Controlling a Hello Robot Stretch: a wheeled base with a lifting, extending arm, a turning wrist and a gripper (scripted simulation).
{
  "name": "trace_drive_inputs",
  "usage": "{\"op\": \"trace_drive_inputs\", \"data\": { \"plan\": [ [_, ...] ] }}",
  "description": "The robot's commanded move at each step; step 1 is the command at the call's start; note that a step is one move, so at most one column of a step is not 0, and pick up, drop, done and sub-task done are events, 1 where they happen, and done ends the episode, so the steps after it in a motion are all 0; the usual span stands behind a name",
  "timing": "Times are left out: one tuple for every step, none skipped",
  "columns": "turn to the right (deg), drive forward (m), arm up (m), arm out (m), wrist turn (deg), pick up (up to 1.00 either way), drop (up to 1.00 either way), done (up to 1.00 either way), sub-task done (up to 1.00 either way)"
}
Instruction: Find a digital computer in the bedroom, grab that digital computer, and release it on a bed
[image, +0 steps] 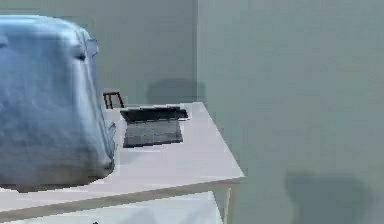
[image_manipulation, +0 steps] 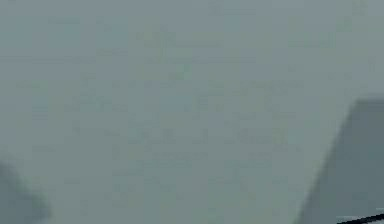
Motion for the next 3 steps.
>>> {"op": "trace_drive_inputs", "data": {
  "plan": [
    [-36.0,0.0,0.0,0.0,0.0,0.0,0.0,0.0,0.0],
    [0.0,0.15,0.0,0.0,0.0,0.0,0.0,0.0,0.0],
    [-45.0,0.0,0.0,0.0,0.0,0.0,0.0,0.0,0.0]
  ]
}}
